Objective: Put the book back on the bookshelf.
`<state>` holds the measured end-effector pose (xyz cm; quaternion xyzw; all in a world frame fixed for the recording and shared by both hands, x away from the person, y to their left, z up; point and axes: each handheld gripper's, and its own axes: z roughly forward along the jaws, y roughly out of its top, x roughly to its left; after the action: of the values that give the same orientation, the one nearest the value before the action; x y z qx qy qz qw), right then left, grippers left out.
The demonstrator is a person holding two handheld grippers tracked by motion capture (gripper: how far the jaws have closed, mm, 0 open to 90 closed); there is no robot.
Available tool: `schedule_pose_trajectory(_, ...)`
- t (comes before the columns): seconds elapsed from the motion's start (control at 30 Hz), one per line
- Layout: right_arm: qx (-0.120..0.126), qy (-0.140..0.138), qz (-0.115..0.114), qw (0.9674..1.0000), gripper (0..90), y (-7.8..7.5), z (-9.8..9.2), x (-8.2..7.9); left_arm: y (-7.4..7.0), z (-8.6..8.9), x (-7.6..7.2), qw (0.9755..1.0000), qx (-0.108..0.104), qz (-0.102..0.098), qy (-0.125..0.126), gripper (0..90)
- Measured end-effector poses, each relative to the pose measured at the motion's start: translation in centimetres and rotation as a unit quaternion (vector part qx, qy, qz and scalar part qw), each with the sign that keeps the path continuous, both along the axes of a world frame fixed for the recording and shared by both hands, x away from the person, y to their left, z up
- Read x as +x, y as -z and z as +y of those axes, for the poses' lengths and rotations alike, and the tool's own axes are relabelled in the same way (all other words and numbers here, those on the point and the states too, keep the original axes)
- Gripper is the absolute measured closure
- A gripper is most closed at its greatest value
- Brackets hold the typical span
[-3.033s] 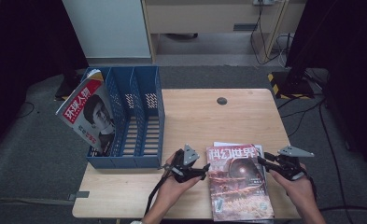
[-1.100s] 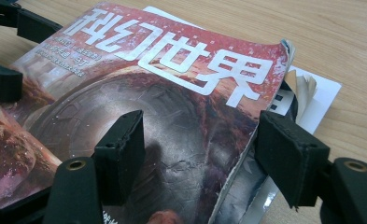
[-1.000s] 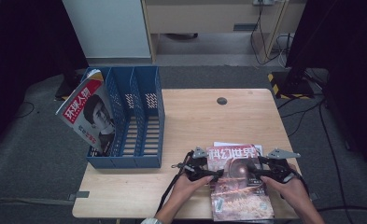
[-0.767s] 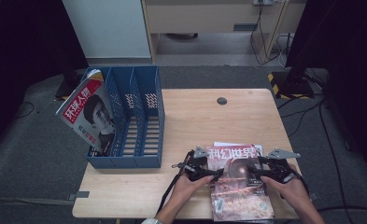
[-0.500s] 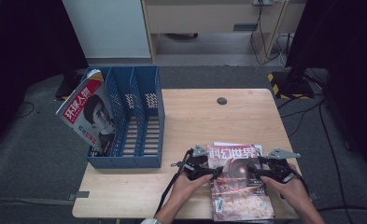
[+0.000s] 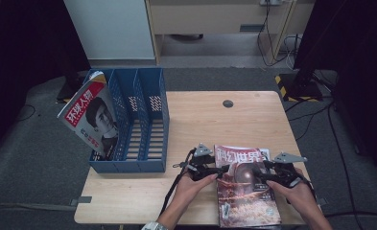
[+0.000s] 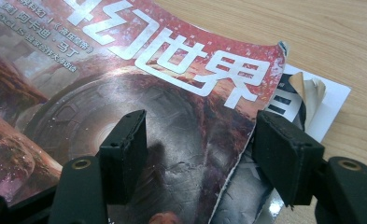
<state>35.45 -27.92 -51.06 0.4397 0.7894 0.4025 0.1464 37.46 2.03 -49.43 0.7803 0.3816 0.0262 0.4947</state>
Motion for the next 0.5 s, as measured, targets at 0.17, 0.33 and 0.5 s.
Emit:
schedule_pose_trajectory(0.17, 0.000, 0.000, 0.001, 1.0000, 36.1, -0.02, 0.00, 0.01, -0.22, -0.17, 0.33, 1.0000, -0.003, 0.006, 0.003, 36.5)
schedule_pose_trajectory(0.33, 0.002, -0.004, 0.000, 1.0000, 38.8, -0.01, 0.13, 0.06, -0.30, -0.27, 0.64, 0.9999, -0.002, 0.010, 0.007, 37.7)
schedule_pose_trajectory(0.5, 0.002, -0.011, 0.003, 0.9999, 39.2, -0.03, 0.39, 0.02, -0.53, -0.45, 0.89, 0.9999, 0.000, 0.008, 0.009, 39.9)
